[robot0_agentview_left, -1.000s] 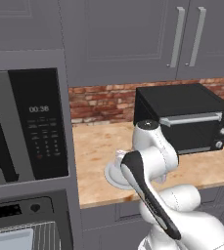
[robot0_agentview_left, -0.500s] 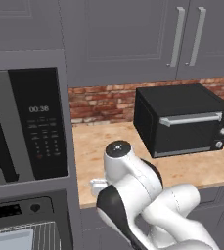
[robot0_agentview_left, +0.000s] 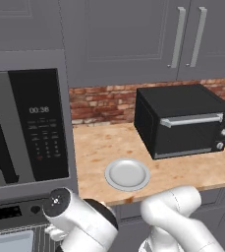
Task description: Place the sweet potato on the rack of the oven.
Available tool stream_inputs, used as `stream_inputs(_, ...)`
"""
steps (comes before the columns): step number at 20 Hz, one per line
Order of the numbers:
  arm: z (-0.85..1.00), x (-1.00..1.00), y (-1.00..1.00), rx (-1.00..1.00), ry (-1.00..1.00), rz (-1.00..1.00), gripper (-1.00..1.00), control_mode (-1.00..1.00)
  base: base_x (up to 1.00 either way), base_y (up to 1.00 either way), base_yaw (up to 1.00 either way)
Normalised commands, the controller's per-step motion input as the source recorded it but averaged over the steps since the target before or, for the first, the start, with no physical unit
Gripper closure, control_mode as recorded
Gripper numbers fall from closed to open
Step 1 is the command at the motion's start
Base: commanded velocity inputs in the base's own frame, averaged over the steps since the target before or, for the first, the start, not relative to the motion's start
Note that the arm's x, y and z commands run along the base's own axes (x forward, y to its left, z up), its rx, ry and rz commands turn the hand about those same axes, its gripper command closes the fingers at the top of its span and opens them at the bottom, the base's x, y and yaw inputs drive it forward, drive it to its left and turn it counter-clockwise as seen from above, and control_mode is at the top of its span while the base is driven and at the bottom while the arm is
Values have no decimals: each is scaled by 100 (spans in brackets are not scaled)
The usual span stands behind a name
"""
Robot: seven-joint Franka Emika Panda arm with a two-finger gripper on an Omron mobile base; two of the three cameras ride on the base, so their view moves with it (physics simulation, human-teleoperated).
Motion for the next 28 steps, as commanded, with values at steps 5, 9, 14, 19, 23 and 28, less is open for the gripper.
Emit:
stream_inputs(5, -62, 1, 100, -3, -22, 26, 100, -100, 0, 0, 0)
stream_inputs(9, -60, 12, 100, 0, -1, 25, 100, -100, 0, 0, 0)
stream_inputs(14, -54, 22, 99, 3, 3, 25, 100, -100, 0, 0, 0)
stream_inputs(19, -77, 5, 96, 5, 0, 6, 100, -100, 0, 0, 0)
stream_inputs(23, -50, 1, 52, 2, 0, 0, 100, -100, 0, 0, 0)
stream_inputs(28, -31, 24, 34, 0, -1, -8, 100, -100, 0, 0, 0)
